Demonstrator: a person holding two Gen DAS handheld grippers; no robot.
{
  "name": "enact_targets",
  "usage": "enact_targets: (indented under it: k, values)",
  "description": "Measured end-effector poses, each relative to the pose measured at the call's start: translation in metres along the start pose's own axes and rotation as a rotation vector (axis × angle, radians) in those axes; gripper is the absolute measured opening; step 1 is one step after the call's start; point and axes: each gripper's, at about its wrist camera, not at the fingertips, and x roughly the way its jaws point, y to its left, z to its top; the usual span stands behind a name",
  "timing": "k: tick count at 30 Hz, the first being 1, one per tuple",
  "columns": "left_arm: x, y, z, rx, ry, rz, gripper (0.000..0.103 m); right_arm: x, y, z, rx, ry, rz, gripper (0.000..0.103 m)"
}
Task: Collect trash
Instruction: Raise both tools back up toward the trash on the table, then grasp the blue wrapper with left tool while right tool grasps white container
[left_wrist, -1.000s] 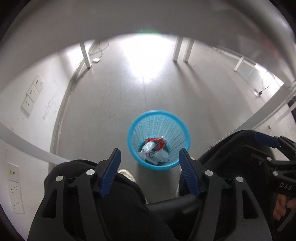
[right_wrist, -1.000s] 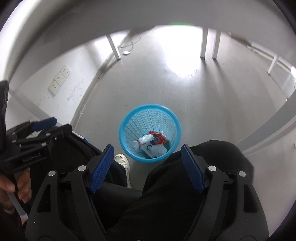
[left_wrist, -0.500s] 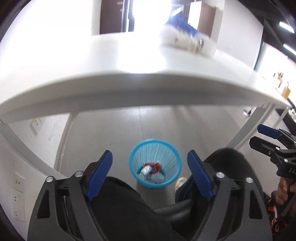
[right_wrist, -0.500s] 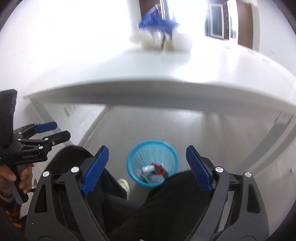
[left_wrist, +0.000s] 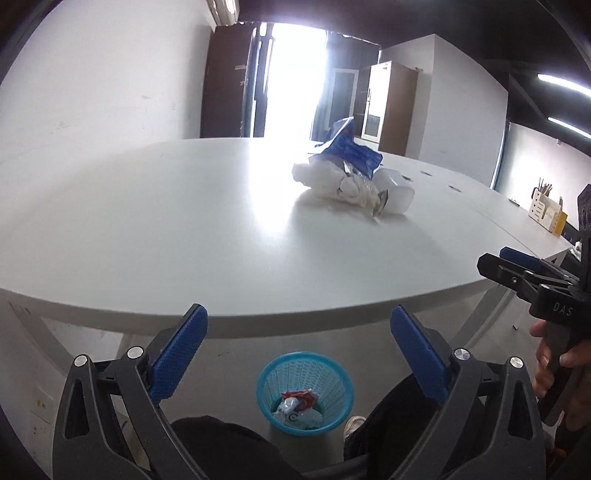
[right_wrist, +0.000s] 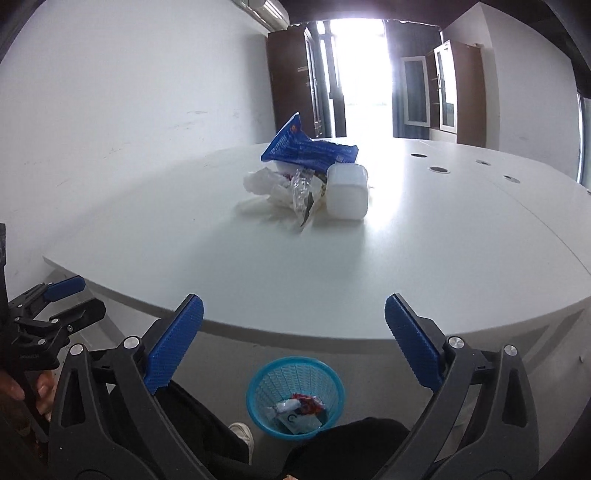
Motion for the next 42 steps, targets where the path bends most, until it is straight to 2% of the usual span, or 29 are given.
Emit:
enact_targets:
  k: [6, 9, 12, 17, 23, 29, 32, 37, 40, 42]
  values:
    - [0.013, -0.009, 0.040, -0.009, -0.044, -0.001, 0.097, 0.026, -0.013, 0.025, 0.021, -0.015, -0.024, 0.094]
    - [0.025, -0.016, 0.053, 0.027, -0.040, 0.008, 0.097, 0.041, -0.022, 0.035, 0.027, -0.016, -0.036, 0.094]
    - [0.034, -0.019, 0.062, 0.055, -0.048, 0.017, 0.097, 0.053, -0.029, 0.045, 0.033, -0.022, -0.044, 0.094]
    - [0.046, -0.017, 0.071, 0.041, -0.058, 0.003, 0.097, 0.067, -0.039, 0.062, 0.051, -0.041, -0.041, 0.094]
    - [0.060, -0.016, 0.079, 0.034, -0.049, -0.002, 0.097, 0.089, -0.047, 0.072, 0.036, -0.014, -0.044, 0.094]
    - [0.070, -0.013, 0.109, -0.002, -0.086, -0.027, 0.097, 0.107, -0.050, 0.086, 0.039, -0.011, -0.039, 0.094]
    - [0.082, -0.018, 0.128, 0.017, -0.092, -0.029, 0.097, 0.116, -0.052, 0.095, 0.048, -0.011, -0.040, 0.094]
    - [0.114, -0.025, 0.164, 0.060, -0.070, -0.042, 0.097, 0.137, -0.058, 0.112, 0.031, 0.019, -0.055, 0.094]
    - [0.144, -0.031, 0.184, 0.111, 0.007, -0.051, 0.097, 0.152, -0.066, 0.118, 0.068, 0.047, -0.051, 0.094]
    - [0.159, -0.030, 0.192, 0.116, 0.021, -0.051, 0.097, 0.162, -0.069, 0.122, 0.080, 0.070, -0.046, 0.093]
